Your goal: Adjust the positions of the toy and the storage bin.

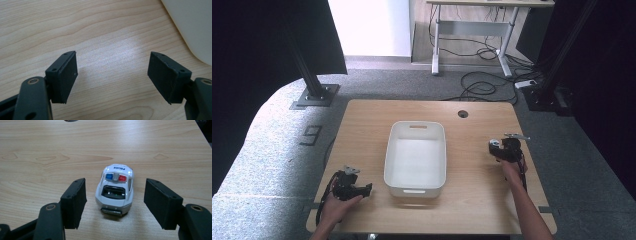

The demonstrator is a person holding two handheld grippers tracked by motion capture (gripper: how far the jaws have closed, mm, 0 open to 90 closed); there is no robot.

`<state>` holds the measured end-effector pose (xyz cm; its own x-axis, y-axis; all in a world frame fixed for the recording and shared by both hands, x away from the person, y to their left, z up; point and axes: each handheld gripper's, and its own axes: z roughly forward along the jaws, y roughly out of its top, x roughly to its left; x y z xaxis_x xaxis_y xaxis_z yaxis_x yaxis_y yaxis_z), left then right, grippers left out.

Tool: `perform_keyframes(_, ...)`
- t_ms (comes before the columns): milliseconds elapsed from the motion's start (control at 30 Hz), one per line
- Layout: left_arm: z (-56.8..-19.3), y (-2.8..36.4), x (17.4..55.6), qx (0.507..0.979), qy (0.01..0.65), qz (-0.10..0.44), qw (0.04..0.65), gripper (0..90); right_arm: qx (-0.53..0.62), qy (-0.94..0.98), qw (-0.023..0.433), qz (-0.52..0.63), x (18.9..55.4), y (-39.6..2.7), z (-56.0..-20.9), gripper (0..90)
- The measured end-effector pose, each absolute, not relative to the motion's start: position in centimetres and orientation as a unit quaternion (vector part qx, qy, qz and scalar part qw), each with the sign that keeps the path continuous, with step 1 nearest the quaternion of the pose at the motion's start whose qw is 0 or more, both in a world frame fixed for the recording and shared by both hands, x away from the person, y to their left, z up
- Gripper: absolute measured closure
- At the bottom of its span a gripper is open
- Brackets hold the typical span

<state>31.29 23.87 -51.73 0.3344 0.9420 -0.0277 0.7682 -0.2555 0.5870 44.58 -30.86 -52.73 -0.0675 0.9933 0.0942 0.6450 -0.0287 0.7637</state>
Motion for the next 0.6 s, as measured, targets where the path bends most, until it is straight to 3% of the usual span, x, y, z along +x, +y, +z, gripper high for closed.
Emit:
perform_keyframes(267, -51.7, 24.0, 31.2, 0.773, 0.553, 0.168, 0.261, 24.5, 0.628, 0.65, 0.261, 0.339, 45.3, -30.8, -51.6, 33.9)
perform_keyframes(600, -51.7, 24.0, 31.1, 0.772, 0.555, 0.164, 0.263, 24.5, 0.625, 0.664, 0.262, 0.315, 46.9, -30.1, -52.7, 33.6)
